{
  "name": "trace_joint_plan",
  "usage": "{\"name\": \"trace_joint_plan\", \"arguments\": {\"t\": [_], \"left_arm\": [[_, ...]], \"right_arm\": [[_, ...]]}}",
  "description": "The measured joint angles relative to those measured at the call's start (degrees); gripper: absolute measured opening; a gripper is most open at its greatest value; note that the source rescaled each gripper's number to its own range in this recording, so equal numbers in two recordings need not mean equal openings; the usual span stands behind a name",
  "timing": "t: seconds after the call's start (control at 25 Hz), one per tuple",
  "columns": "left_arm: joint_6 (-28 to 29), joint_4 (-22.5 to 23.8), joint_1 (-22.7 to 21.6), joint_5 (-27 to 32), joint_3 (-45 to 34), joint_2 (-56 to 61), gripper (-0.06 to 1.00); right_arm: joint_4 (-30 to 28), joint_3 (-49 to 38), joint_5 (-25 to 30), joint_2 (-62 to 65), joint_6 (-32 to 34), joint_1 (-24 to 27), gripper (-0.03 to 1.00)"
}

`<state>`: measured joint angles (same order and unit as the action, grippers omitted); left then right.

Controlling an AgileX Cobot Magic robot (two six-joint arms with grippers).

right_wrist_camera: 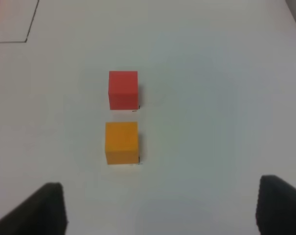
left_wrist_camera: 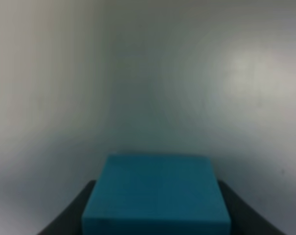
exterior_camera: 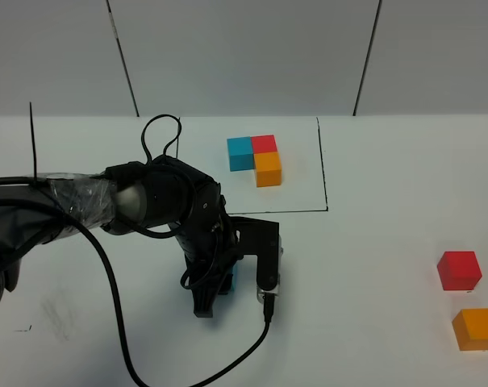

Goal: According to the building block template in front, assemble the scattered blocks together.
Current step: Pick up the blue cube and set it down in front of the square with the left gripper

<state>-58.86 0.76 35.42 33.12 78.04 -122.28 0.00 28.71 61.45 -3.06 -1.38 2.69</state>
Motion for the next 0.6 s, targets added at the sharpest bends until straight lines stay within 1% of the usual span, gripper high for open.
{"name": "trace_joint_plan", "arguments": {"t": [0.28, 0.6], "left_arm": [[0.0, 0.0, 0.0, -1.6, 0.0, -0.1, 0.00], [0.0, 0.0, 0.0, -0.4, 0.0, -0.1, 0.00]], "right_arm": [[0.0, 0.0, 0.0, 0.0, 0.0, 0.0, 0.62], [0.0, 0.0, 0.0, 0.0, 0.0, 0.0, 0.62]]}}
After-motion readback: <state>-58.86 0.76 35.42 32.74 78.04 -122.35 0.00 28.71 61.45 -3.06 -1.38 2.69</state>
